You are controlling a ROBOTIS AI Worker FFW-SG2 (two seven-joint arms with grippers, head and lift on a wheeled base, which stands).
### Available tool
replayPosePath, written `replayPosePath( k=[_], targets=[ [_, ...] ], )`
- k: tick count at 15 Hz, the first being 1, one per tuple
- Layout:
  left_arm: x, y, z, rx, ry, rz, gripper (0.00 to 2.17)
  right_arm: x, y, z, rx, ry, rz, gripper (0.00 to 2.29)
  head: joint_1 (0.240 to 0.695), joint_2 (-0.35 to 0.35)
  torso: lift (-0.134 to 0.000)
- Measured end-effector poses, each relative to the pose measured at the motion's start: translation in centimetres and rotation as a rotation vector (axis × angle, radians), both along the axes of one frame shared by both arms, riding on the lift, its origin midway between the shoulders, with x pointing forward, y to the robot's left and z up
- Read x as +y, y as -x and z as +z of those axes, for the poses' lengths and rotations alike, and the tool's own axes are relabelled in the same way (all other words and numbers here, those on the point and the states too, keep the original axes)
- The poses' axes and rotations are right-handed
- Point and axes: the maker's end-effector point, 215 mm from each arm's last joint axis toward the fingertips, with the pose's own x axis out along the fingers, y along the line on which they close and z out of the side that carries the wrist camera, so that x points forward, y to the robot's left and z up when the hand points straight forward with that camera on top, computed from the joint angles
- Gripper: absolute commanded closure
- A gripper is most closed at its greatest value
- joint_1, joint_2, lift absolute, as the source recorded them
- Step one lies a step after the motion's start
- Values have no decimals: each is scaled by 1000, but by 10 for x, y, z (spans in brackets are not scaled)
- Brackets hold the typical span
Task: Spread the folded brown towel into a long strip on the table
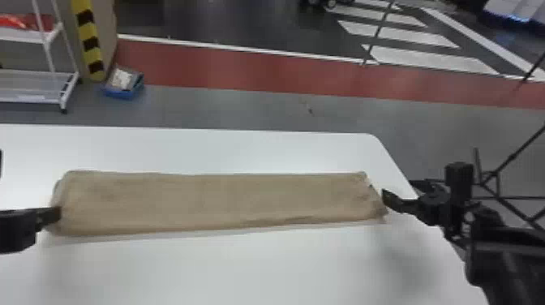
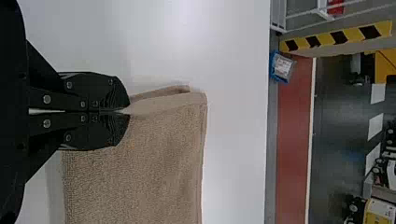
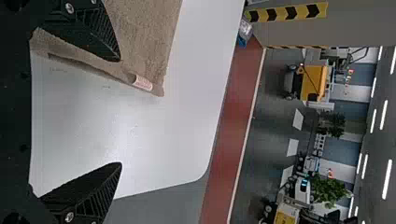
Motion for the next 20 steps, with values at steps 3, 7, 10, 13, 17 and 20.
replayPosePath(
  k=[3,7,10,13,17,20],
  targets=[
    [29,10,2,-1,1,50,1200,1,-2,2,-5,0,3,97,695,-234,-113],
    [36,-4,25,-142,-29,54,-2,38,-3,21,-39,-36,44,80,695,-189,-113],
    [32,-13,57,-266,-57,41,36,83,9,64,-111,-97,83,80,695,-146,-113],
    [32,-18,87,-389,-202,86,36,131,26,108,-204,-141,129,93,695,-91,-113],
    [-47,-12,132,-634,-177,24,46,179,46,125,-292,-159,146,97,695,-113,-113],
    [-113,5,143,-749,-100,-40,46,222,74,129,-375,-183,125,97,695,-155,-113]
  ],
)
